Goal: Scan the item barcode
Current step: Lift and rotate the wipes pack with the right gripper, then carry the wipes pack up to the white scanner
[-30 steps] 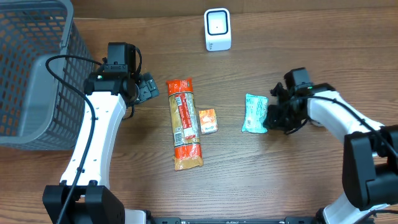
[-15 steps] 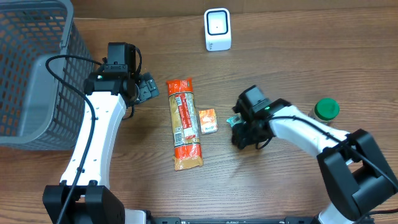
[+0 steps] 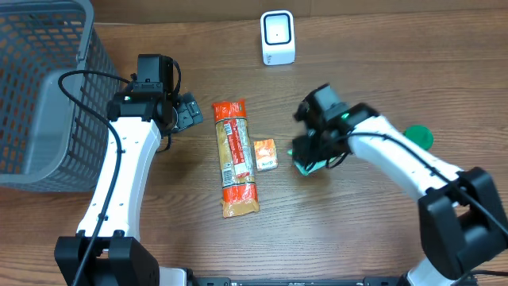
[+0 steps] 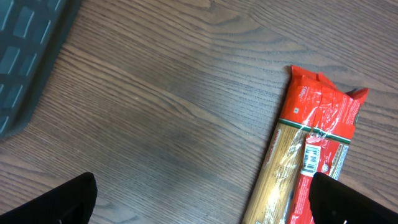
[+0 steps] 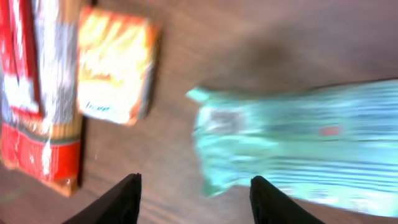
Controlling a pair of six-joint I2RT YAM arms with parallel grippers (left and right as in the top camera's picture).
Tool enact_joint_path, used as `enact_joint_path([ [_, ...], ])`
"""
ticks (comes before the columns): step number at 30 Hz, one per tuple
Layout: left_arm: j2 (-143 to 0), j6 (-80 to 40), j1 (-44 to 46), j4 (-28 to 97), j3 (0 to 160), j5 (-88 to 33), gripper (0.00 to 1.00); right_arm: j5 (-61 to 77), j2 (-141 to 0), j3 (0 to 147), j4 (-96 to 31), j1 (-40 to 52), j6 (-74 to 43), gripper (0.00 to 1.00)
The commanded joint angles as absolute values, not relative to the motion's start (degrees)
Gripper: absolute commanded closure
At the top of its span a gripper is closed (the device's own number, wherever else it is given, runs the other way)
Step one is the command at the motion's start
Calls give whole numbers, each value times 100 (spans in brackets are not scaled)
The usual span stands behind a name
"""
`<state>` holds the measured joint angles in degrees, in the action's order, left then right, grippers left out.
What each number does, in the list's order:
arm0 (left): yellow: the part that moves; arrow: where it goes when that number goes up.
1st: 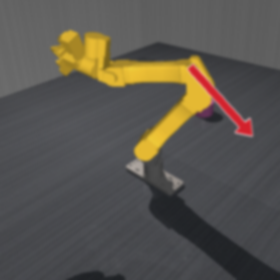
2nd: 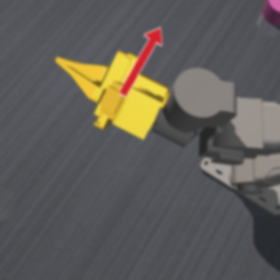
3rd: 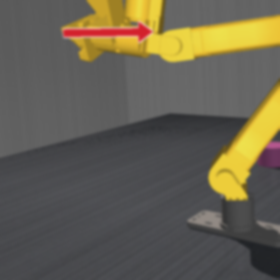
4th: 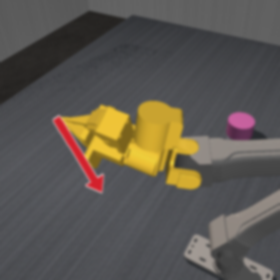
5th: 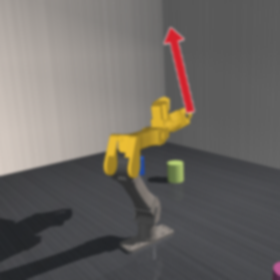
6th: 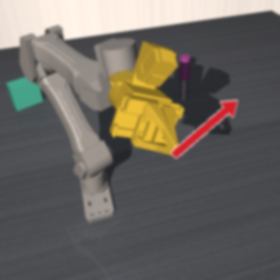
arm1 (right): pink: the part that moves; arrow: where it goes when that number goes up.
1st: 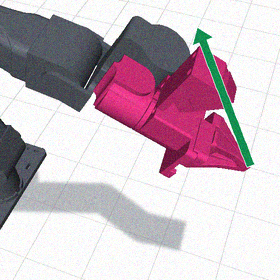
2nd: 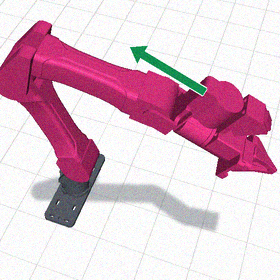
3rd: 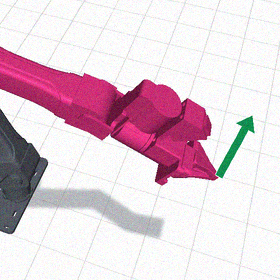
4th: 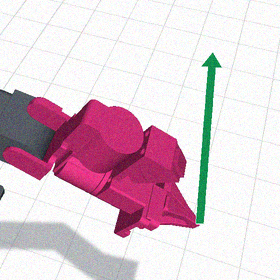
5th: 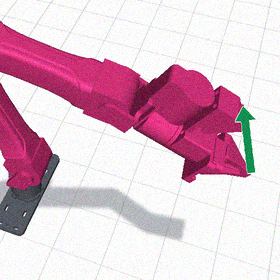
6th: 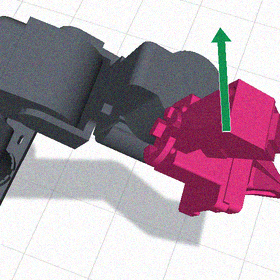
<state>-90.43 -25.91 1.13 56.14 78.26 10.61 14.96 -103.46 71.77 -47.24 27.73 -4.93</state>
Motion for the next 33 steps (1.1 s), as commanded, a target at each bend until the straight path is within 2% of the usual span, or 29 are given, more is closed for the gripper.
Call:
enact_joint_path([
  [1,-9072,-2528,110,5610,7837,1133,0,1328,-10224,7234,-4816,2261,-454,38],
  [2,-9072,-2528,110,5610,7837,1133,0,1258,-10224,7234,-4862,2141,-460,36],
  [4,-9072,-2528,110,5610,7837,1133,0,1245,-10226,7234,-4993,1817,-458,23],
  [5,-9072,-2528,110,5610,7837,1133,0,1243,-10226,7234,-5019,1747,-458,21],
  [12,-9072,-2528,110,5610,7837,1133,0,1243,-10230,6938,-4753,1653,-467,22],
  [22,-9072,-2528,110,5610,7837,1133,0,770,-10232,6010,-3592,1664,-749,23],
  [24,-9072,-2528,110,5610,7837,1133,0,773,-10235,5813,-3301,1664,-751,28],
  [27,-9072,-2528,110,5610,7837,1133,0,775,-10235,5655,-3151,1664,-751,47],
  [30,-9072,-2528,110,5610,7837,1133,0,773,-10235,5629,-3179,1664,-744,59],
  [33,-9072,-2528,110,5610,7837,1133,0,773,-10232,5634,-3177,1662,-742,80],
])
